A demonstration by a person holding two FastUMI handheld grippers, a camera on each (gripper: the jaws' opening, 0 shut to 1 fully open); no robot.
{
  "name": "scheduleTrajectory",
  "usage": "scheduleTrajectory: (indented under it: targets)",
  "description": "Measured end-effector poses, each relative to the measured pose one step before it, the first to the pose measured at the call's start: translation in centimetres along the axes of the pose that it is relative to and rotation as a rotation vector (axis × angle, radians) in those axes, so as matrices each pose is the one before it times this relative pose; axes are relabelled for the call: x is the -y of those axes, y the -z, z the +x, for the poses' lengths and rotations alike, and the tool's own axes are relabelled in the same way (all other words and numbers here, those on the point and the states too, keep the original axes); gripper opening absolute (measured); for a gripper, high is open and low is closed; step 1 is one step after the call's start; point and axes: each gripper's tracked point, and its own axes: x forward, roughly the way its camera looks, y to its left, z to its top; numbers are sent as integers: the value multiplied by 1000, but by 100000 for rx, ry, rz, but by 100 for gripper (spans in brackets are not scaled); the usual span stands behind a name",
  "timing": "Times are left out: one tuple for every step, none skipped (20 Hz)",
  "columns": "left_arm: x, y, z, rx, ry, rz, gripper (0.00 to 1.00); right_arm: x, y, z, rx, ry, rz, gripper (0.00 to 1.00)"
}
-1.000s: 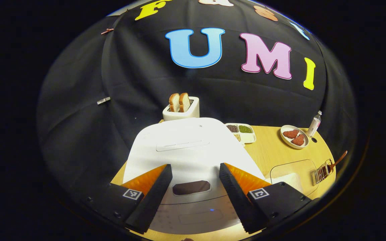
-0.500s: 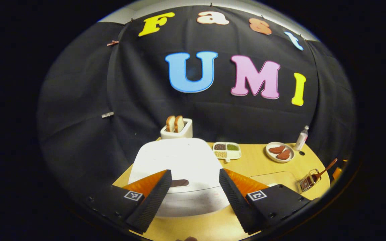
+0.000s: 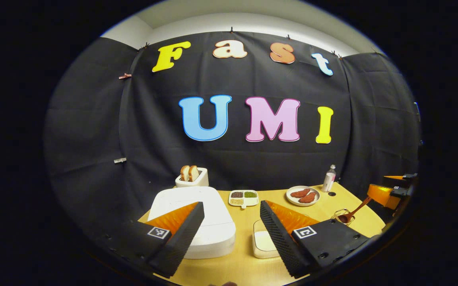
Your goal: Close the left gripper, press the button to open the rice cooker; take a wooden spoon from the chopstick holder with the right hand, scoop a spoonful of rice and pour it into the rice cooker, then put the wooden spoon back into the chopstick holder.
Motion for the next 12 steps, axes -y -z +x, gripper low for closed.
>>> scheduleTrajectory:
  targets:
    - [456, 563, -525, -399, -57, -1902, 97, 8, 211, -479, -300, 588, -260, 98]
    - [412, 380, -447, -110, 33, -1816, 97, 74, 243, -376, -368, 749, -266, 98]
    - [431, 550, -301, -900, 318, -1472, 97, 34, 447, -558, -884, 656, 111, 98]
    - [445, 723, -389, -1581, 334, -874, 97, -237, 522, -358, -990, 4, 411, 99]
    - [373, 682, -218, -1532, 536, -445, 98, -189, 520, -226, -1166, -123, 42, 98]
    - [318, 556, -221, -1506, 553, -414, 98, -100, 487, -128, -1374, -126, -47, 98]
    - [242, 586, -29, -1319, 749, -489, 98, -230, 248, -57, -1052, -519, 649, 98]
    - [105, 391, -67, -1191, 451, -389, 98, -351, 92, -90, -566, -758, 1192, 98]
    - [-74, 399, -84, -999, 287, -162, 98, -239, 11, 6, -159, -421, 942, 98]
    - [-171, 261, -24, -910, -292, -46, 98, -185, 89, -58, -361, -382, 430, 99]
    - [-198, 245, 102, -905, -517, -244, 98, -133, 190, -70, -260, -215, -269, 98]
    - [-160, 137, -31, -647, -457, -335, 97, -283, 191, -136, -319, -532, -464, 99]
